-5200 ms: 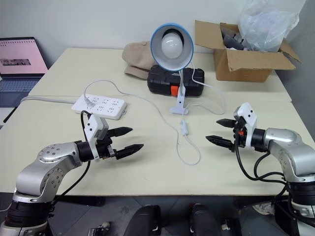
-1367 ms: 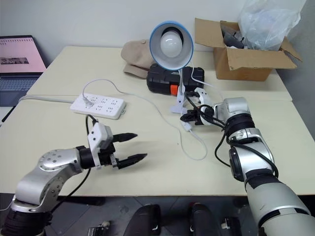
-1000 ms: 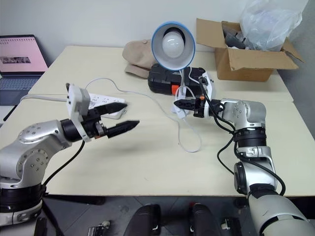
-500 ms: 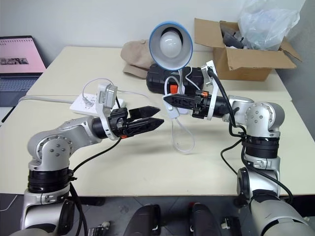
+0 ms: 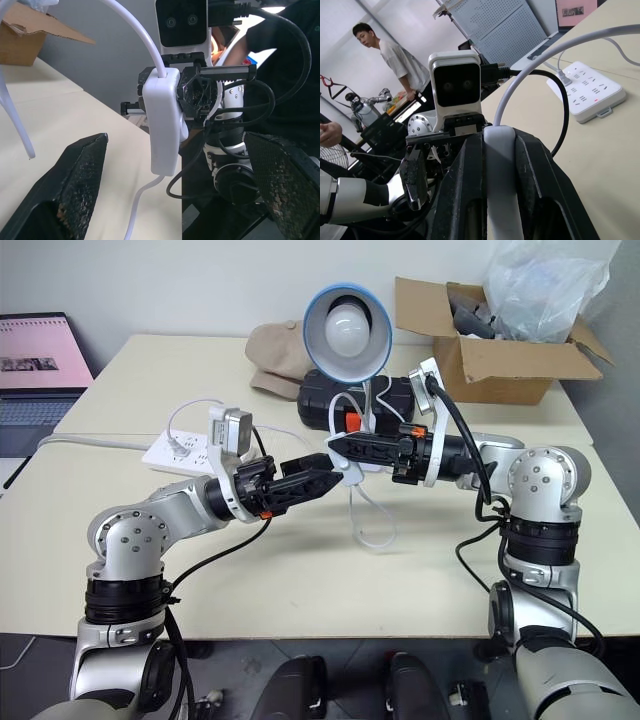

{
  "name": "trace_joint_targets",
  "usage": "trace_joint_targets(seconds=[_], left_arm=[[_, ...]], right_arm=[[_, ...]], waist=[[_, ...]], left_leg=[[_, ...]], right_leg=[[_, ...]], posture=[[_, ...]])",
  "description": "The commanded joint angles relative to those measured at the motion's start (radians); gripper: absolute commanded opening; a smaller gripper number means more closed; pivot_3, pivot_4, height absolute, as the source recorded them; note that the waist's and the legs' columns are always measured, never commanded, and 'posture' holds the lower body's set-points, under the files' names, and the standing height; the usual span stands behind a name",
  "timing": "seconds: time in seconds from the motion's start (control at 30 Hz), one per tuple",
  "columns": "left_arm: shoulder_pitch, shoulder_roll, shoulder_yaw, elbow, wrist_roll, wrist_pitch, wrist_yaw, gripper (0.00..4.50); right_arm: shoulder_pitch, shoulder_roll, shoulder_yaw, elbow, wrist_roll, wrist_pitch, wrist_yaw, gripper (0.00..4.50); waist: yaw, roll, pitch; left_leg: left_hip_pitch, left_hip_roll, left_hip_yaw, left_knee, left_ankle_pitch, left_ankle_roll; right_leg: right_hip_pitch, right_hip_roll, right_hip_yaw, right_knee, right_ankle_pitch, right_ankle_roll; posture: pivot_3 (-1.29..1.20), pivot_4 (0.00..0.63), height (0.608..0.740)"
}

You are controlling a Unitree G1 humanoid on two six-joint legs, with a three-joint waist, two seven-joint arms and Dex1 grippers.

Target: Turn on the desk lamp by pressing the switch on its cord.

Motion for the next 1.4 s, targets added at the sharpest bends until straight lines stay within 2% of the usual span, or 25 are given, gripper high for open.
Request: trace_joint_targets(seconds=[0.03,0.63,0.73,1.33,1.4], left_arm=[[-0.015,-0.015,0.012,-0.007,-0.027,-0.006,-0.007,4.5],[-0.018,-0.049,0.001,0.003,-0.011,-0.02,-0.019,4.5],[-0.016,-0.048,-0.012,-0.001,-0.004,-0.021,-0.032,4.11],[-0.035,-0.059,-0.044,0.032,0.032,-0.053,-0.069,0.72],[-0.033,-0.06,-0.048,0.031,0.039,-0.057,-0.075,0.51]], right_arm=[[-0.002,-0.016,-0.008,-0.041,0.043,-0.006,-0.003,0.39],[0.006,-0.036,0.006,-0.055,0.097,-0.002,-0.024,0.39],[0.005,-0.036,0.008,-0.057,0.11,0.001,-0.031,0.39],[-0.006,-0.046,0.016,-0.062,0.167,0.007,-0.067,0.39],[-0.006,-0.046,0.015,-0.061,0.171,0.006,-0.07,0.39]], waist=[[0.0,0.0,0.0],[0.0,0.0,0.0],[0.0,0.0,0.0],[0.0,0.0,0.0],[0.0,0.0,0.0]], left_leg=[[0.0,0.0,0.0,0.0,0.0,0.0],[0.0,0.0,0.0,0.0,0.0,0.0],[0.0,0.0,0.0,0.0,0.0,0.0],[0.0,0.0,0.0,0.0,0.0,0.0],[0.0,0.0,0.0,0.0,0.0,0.0]], right_leg=[[0.0,0.0,0.0,0.0,0.0,0.0],[0.0,0.0,0.0,0.0,0.0,0.0],[0.0,0.0,0.0,0.0,0.0,0.0],[0.0,0.0,0.0,0.0,0.0,0.001],[0.0,0.0,0.0,-0.001,0.0,0.001]], posture=[[0.0,0.15,0.74],[0.0,0.15,0.74],[0.0,0.15,0.74],[0.0,0.15,0.74],[0.0,0.15,0.74]])
